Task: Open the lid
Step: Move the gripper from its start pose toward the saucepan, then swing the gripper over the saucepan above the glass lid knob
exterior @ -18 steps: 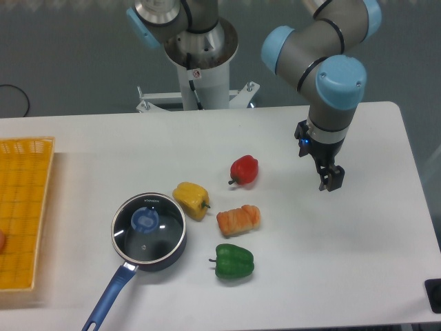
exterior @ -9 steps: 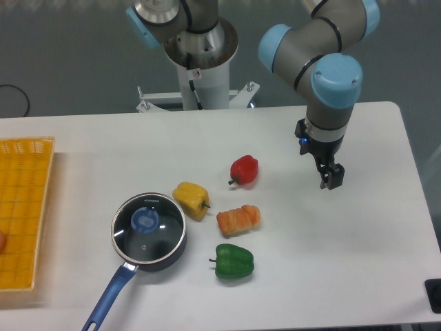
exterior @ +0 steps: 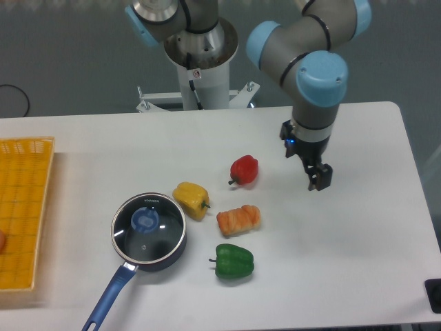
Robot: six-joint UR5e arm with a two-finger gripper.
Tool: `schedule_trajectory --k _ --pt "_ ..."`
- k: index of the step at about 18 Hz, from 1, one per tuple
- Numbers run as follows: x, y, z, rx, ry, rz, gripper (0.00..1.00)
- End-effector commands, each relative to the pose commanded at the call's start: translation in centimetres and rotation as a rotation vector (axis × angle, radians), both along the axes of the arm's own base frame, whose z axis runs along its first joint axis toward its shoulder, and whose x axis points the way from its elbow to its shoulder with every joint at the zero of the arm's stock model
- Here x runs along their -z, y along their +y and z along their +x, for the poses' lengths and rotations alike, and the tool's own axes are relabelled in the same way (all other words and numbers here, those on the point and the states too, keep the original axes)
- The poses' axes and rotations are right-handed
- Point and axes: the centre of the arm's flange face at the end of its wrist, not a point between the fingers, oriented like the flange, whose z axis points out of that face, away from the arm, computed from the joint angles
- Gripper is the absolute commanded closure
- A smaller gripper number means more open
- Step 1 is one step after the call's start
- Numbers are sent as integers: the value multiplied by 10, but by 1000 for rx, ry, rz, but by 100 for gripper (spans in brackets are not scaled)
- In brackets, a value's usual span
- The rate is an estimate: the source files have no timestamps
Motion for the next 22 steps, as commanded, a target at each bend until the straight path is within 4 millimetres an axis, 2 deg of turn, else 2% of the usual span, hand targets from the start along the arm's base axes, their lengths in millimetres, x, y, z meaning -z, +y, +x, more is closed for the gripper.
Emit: schedule_trajectory --k 3,9,13,14,20,22 --pt "1 20 30 -55 -12 1 0" --pt "-6 75 102 -56 2 5 0" --pt "2 101 134 15 12 -24 0" --pt "7 113 145 46 24 -43 0" --pt "25 163 165 116 34 -50 0" --pt "30 176 163 109 34 -49 0"
